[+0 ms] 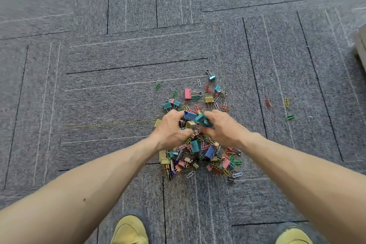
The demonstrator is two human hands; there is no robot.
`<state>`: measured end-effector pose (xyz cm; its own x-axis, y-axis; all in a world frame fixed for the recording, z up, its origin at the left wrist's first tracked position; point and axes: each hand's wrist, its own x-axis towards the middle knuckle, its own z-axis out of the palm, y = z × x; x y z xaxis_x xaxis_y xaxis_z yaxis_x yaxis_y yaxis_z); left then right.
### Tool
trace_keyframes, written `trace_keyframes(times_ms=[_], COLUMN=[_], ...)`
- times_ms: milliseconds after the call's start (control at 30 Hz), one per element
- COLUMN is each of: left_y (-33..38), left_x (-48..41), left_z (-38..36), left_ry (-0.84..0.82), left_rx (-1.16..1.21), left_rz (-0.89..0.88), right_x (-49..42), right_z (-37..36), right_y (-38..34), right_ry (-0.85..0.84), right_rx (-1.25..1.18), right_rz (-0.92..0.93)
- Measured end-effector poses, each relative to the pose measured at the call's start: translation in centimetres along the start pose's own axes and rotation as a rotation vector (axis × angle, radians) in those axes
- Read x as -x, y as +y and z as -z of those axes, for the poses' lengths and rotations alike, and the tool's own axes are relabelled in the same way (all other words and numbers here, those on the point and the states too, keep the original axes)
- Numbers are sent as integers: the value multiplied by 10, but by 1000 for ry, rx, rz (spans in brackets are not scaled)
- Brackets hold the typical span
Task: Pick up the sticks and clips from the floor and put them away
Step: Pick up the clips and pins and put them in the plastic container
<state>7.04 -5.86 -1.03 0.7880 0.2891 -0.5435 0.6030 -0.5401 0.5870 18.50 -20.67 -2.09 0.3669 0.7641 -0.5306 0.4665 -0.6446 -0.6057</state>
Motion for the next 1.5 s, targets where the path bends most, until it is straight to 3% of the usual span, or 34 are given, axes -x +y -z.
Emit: trace_keyframes(times_ms=[167, 467, 700, 933, 1100, 1500], left_y=[16, 83, 174, 293, 355, 507], left_x=[9, 49, 121, 232, 313, 487], left_z=[30, 123, 216, 287, 305, 243], left_ry=[15, -3, 122, 292, 343, 296], left_rx=[74, 159, 220, 297, 349, 282], left_rz=[-32, -67, -103, -212, -290, -615], right_x=[7, 38, 110, 241, 351, 657], right_z=[23, 98, 210, 295, 328, 335], right_y=[-13, -67, -159, -256, -299, -302], right_ry=[54, 7, 195, 407, 539, 931], right_rx=[-46, 14, -33, -408, -536, -612], right_rz=[-20, -24, -26, -34, -28, -17])
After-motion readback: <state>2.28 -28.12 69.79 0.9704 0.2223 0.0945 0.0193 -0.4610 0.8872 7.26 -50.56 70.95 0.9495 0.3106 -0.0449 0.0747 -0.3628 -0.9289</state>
